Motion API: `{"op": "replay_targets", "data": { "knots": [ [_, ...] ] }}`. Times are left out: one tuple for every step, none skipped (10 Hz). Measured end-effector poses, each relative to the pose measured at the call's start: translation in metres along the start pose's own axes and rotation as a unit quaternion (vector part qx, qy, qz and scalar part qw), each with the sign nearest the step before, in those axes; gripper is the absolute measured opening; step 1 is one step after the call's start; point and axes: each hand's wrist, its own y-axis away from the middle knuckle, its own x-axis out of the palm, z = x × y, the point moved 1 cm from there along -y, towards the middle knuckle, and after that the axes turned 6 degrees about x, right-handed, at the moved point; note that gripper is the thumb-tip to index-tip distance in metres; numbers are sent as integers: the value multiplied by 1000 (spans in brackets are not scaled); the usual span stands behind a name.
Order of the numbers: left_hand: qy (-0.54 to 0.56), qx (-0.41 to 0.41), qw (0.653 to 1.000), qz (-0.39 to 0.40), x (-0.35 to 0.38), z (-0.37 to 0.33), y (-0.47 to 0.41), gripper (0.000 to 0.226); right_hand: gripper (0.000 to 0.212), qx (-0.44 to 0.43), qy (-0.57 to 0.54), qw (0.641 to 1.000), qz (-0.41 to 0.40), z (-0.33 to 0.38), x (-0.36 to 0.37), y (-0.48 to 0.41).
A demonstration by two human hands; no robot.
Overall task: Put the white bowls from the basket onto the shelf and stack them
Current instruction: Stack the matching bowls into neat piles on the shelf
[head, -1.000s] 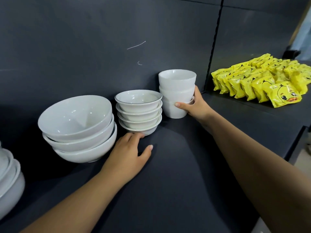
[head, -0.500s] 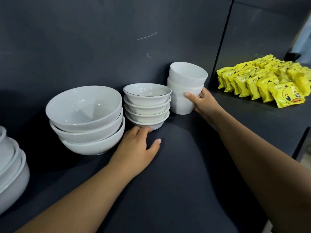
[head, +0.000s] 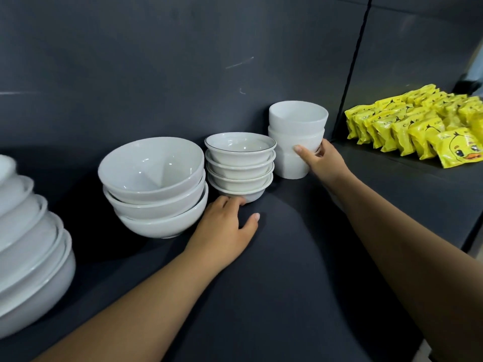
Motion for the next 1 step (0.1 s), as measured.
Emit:
{"op": "replay_targets", "data": {
  "knots": [
    [23,12,1000,-4,-10,-5,7,40,46,-7,36,997,-62,8,-1,21]
  ]
}}
